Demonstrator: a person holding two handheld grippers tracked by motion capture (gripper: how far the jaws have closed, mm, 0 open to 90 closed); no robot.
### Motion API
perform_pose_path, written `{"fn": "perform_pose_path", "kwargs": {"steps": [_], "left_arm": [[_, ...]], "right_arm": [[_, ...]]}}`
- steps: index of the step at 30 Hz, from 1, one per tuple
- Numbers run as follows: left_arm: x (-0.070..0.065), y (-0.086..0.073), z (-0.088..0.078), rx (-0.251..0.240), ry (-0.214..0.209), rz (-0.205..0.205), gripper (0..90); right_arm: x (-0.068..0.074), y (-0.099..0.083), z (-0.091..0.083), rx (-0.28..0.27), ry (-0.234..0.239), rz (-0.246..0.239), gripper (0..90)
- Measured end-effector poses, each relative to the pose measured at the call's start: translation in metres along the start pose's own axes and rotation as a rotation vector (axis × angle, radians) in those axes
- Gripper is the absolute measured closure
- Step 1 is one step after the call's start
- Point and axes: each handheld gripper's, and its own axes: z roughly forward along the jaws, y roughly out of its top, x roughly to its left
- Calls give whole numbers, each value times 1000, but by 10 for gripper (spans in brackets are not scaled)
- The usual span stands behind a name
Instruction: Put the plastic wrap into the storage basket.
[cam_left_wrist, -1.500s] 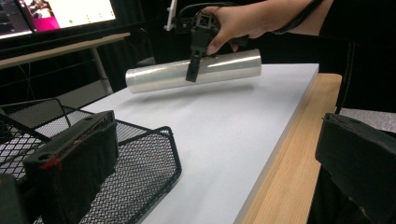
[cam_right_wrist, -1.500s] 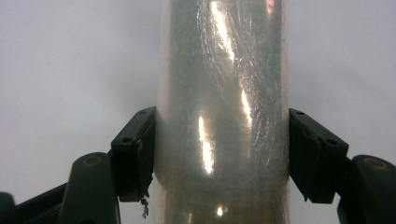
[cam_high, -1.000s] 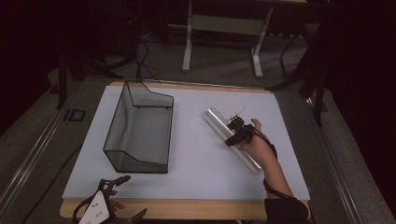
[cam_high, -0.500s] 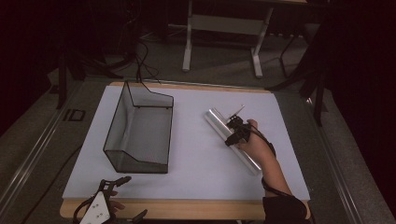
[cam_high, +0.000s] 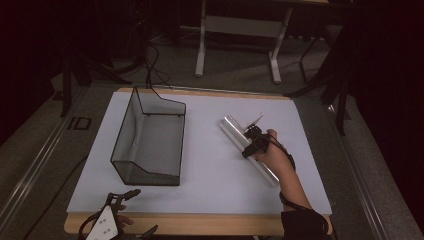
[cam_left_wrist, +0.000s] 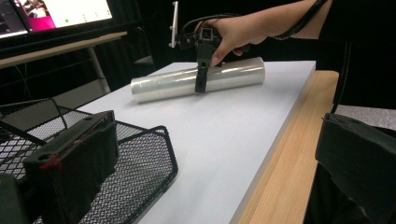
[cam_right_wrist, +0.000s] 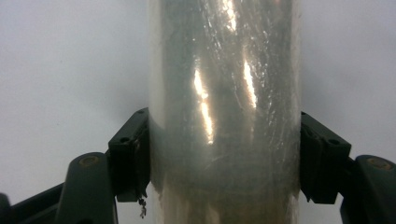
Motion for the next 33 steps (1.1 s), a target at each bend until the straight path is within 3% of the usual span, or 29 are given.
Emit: {"fn": "perform_pose_path", "kwargs": {"steps": [12,17,20,26,33], "left_arm": [[0,0,0,-1,-1,-3,0],[0,0,0,-6,4,-5,0],[1,1,0,-9,9,-9,0],[1,1,0,-10,8,-9,0],[1,2,1,-10,8,-5,0]], "right_arm": [[2,1,2,13,-14,-38,321],[15,4,2,40,-94,-39,325],[16,8,-6,14,-86,42,326],[11,19,-40,-54,-65,202,326],[12,30,-66,-83,-60,285,326]]}}
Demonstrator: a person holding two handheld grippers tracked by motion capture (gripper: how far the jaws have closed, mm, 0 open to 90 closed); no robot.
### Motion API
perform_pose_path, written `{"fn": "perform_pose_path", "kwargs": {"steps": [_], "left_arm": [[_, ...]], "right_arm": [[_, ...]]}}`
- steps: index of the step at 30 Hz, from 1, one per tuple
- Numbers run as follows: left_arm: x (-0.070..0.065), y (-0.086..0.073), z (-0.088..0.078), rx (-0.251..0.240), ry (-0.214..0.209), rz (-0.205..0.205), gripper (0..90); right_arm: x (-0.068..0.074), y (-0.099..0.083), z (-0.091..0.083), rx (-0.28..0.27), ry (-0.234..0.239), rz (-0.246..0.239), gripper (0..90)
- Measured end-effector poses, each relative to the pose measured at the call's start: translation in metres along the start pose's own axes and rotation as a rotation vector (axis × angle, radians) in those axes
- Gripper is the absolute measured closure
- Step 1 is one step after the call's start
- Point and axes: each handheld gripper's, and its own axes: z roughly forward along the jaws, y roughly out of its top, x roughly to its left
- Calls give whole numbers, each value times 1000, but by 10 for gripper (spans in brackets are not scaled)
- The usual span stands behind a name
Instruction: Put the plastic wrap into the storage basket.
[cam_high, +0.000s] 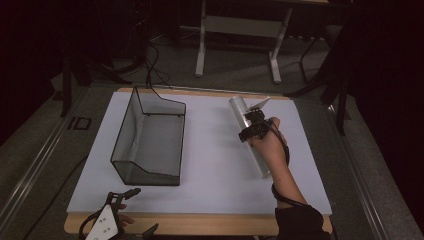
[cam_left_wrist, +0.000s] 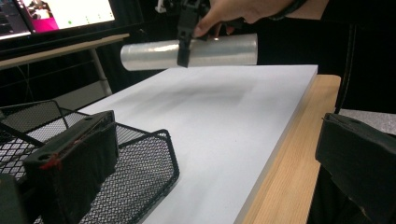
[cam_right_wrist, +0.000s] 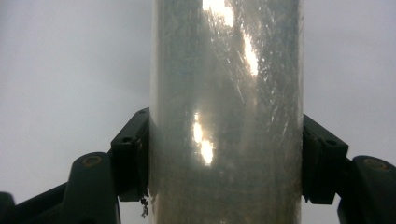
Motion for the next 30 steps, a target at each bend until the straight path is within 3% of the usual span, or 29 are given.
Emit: {"fn": "perform_pose_path", "kwargs": {"steps": [8,17,30], "left_arm": [[0,0,1,-1,-3,0,0],[0,0,1,-2,-5,3,0],[0,1,-1,-8,2,3,0]], "right_arm": [[13,15,-26,-69,41,56,327],[38,38,-56,-142,87,91,327],[79,60,-68,-201,163,119,327]]}}
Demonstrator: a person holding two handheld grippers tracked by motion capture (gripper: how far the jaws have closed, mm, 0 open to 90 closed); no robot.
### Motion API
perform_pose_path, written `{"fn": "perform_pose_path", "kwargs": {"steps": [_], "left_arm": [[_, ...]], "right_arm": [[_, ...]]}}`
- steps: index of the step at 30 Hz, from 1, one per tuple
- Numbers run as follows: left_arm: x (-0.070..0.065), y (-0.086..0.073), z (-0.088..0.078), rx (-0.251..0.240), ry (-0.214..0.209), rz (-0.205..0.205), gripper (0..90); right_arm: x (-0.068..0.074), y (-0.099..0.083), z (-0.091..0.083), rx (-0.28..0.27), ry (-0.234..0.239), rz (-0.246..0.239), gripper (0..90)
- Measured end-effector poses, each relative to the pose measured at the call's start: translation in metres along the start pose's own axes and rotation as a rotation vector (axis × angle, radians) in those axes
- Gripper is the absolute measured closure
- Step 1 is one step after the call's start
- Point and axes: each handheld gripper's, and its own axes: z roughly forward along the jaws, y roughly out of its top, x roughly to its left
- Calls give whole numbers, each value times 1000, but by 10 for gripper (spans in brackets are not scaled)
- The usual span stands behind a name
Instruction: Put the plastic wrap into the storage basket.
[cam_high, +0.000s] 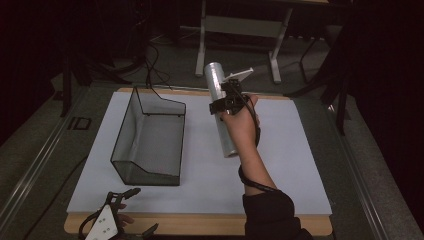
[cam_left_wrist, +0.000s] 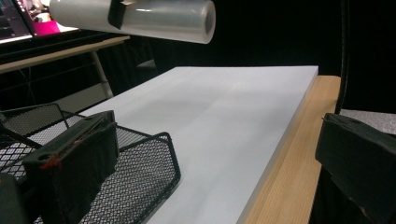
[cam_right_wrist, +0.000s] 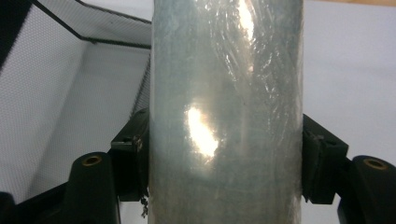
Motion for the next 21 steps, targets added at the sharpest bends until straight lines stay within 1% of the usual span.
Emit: {"fn": "perform_pose_path", "kwargs": {"steps": [2,5,10,12,14,16,21], "left_arm": [[0,0,0,-3,2,1,0],[-1,1,-1,-4,3,4,0],[-2,2,-1,-3,-1,10,0],[-3,2,-2,-6,-3,14,0],[-3,2,-3,-13,-2,10,0],[-3,2,-5,-14,-3,9,0],[-2,3,-6,-21,-2,11,0]], "right_arm": [[7,2,1,-14,4,15,327],[17,5,3,-37,27,32,326],[39,9,15,-42,63,38,326],[47,10,22,-43,68,35,326],[54,11,28,-45,74,40,327],[60,12,33,-51,75,39,327],[73,14,44,-77,81,56,327]]}}
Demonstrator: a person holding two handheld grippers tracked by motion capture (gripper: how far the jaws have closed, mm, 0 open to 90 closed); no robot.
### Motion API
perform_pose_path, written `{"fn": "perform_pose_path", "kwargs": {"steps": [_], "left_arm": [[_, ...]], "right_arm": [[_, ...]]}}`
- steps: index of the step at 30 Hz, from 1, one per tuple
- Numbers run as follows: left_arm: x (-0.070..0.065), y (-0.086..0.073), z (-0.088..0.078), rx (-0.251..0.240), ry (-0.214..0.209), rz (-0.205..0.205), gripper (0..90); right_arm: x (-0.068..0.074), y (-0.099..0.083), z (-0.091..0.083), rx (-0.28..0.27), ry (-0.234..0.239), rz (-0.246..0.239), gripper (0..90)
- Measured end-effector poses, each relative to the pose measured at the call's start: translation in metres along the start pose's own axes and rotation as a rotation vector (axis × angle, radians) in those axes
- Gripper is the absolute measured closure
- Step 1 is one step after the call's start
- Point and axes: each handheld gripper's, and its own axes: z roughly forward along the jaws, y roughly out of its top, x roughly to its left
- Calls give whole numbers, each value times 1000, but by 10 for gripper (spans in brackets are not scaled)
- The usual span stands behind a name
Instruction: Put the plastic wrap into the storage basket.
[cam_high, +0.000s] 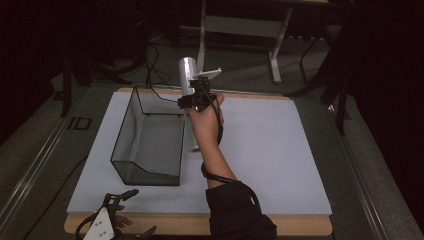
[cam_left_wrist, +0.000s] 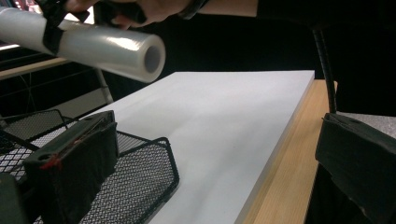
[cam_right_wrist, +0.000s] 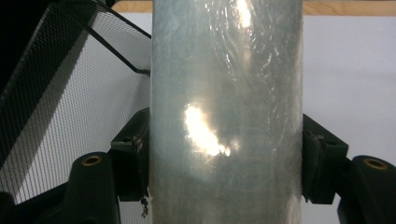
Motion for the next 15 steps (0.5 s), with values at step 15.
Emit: {"fn": "perform_pose_path", "kwargs": {"steps": [15], "left_arm": [[-2,2,-4,-18,-15,9,0]], "right_arm": [[42,-6,32,-145,52,44,326]]}}
